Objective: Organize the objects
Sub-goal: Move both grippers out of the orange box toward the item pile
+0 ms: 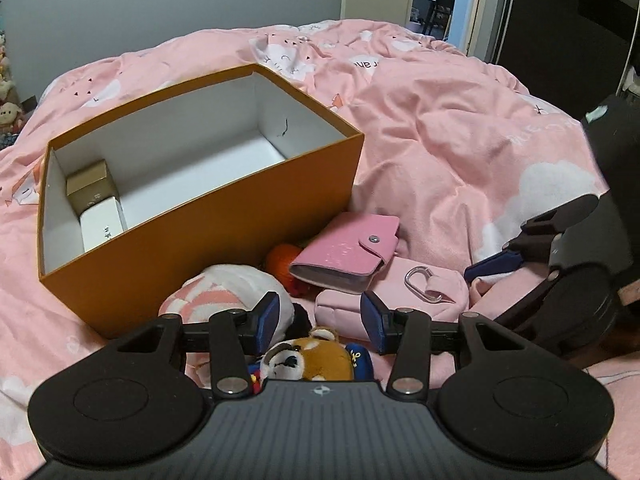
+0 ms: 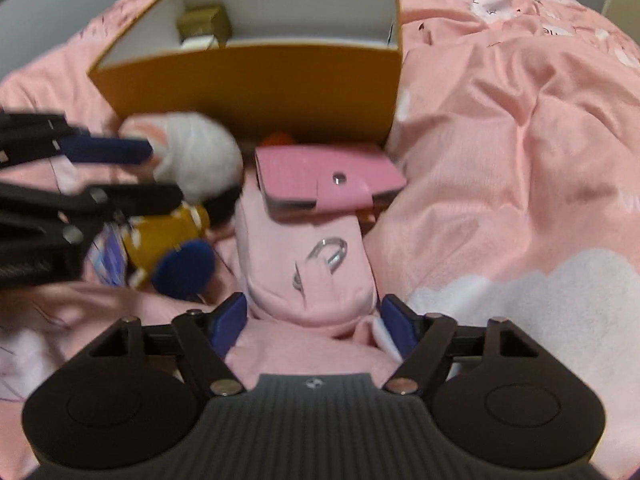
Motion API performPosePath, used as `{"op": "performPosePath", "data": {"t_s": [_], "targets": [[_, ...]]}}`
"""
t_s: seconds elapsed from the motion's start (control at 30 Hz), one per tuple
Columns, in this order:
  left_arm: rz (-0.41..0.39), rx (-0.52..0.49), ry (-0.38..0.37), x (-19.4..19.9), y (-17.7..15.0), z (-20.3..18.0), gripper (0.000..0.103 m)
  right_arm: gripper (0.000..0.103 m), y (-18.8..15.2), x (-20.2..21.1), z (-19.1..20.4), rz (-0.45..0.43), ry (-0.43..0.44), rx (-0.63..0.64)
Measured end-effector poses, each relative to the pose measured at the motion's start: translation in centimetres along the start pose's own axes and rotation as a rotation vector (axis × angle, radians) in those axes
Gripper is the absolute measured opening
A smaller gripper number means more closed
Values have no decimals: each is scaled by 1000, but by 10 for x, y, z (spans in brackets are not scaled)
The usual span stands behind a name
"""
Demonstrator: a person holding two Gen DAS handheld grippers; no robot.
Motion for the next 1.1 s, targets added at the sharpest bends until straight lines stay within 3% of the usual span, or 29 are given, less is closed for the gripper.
{"op": "performPosePath", "data": {"t_s": [0.17,0.4,0.53,0.73,0.77,0.83,0.87,1.1], "targets": [[-8,39,21,5,1,8,53,67,-1,-2,0,-3,1,10],[-27,46,26,9,4,12,53,56,12,27,6,-92,7,34],[-48,42,4,15,6,13,53,52,28,55,12,-161,52,34],[-94,20,-33,34,13,16,54,47,55,72,16,-192,151,-7],[-88,32,-37,34,12,19,54,40,59,71,17,-197,153,-9],[-58,71,-37,29,10,24,54,1,70,61,14,-193,143,-35],[-38,85,-40,25,9,25,53,7,75,54,11,-191,141,-66],[-35,100,-79,18,6,25,53,10,78,24,-5,-209,95,-152]]}}
Point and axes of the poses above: each gripper's, at about its wrist camera, not at the fingertips, and x roughly against the way its jaws point, z to its left, y to its top, the point moved 8 cm from there along -x, roughly the way its jaws point
